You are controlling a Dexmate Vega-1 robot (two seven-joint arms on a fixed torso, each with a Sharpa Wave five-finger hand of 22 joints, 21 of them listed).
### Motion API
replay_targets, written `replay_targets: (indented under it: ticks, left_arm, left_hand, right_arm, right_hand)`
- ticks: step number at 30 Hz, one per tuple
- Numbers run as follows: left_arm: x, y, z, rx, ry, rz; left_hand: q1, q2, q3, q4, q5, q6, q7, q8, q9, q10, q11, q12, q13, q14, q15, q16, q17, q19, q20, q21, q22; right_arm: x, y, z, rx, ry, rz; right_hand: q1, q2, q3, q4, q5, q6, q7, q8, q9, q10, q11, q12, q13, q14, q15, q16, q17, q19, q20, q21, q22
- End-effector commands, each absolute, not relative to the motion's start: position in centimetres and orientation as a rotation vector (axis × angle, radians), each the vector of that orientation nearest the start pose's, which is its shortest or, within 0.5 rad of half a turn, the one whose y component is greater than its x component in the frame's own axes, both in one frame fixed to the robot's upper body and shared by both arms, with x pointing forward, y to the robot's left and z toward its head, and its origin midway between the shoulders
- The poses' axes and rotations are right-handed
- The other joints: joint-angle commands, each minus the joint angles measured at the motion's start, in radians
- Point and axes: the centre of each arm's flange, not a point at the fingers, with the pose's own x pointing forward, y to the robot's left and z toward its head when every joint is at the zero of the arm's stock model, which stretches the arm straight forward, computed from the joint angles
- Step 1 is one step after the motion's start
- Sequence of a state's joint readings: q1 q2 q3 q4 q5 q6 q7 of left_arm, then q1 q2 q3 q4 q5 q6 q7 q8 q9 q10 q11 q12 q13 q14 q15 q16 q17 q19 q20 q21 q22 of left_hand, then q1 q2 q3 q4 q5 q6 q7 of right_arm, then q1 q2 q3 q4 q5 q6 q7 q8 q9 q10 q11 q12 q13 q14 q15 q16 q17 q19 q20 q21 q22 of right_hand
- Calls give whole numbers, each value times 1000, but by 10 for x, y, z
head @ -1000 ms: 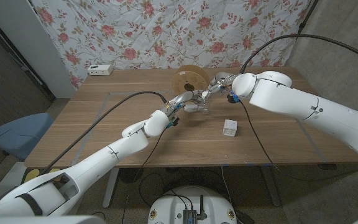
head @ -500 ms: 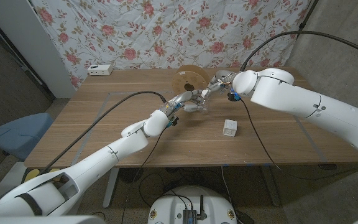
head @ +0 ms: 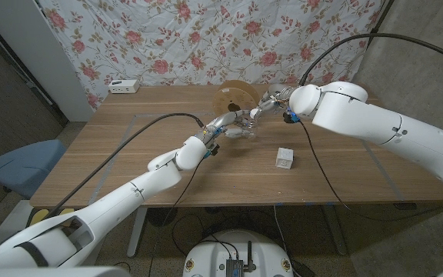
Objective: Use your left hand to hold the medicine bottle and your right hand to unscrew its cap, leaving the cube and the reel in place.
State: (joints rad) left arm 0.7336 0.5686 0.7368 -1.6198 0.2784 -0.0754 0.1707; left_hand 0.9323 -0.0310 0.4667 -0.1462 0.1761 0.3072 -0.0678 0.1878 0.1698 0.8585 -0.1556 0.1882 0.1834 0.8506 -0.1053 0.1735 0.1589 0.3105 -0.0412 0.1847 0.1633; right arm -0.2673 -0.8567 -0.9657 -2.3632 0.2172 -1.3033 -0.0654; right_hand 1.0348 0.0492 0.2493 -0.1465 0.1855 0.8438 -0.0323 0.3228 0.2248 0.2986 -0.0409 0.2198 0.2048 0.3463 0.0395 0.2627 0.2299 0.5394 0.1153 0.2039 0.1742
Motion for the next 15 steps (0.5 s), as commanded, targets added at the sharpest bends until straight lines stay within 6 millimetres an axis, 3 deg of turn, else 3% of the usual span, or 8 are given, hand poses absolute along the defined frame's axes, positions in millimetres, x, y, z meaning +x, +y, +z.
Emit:
replay_targets:
  ticks: [1, 15]
  left_arm:
    - [588, 107, -18, 972, -829, -245]
    - [578, 124, -25, 961, -840, -200]
  left_hand:
    - [3, 4, 6, -2, 3, 4, -2, -1, 6, 8, -3, 6, 4, 2, -102, -2, 1, 7, -89, 3, 3]
    - [5, 1, 4, -3, 3, 2, 0, -2, 6, 6, -1, 5, 5, -5, -105, -2, 1, 19, -69, 6, 3]
  right_arm:
    - [488, -142, 97, -1154, -192, 41]
    - [482, -148, 93, -1139, -179, 3]
  right_hand:
    - [-6, 5, -6, 2, 0, 11, -1, -3, 2, 6, -1, -2, -1, 3, 7, 6, 4, 8, -2, 6, 4]
    - [-12, 6, -9, 4, -1, 16, -3, -5, 0, 8, -3, -3, -1, 5, 6, 6, 4, 10, -5, 6, 4]
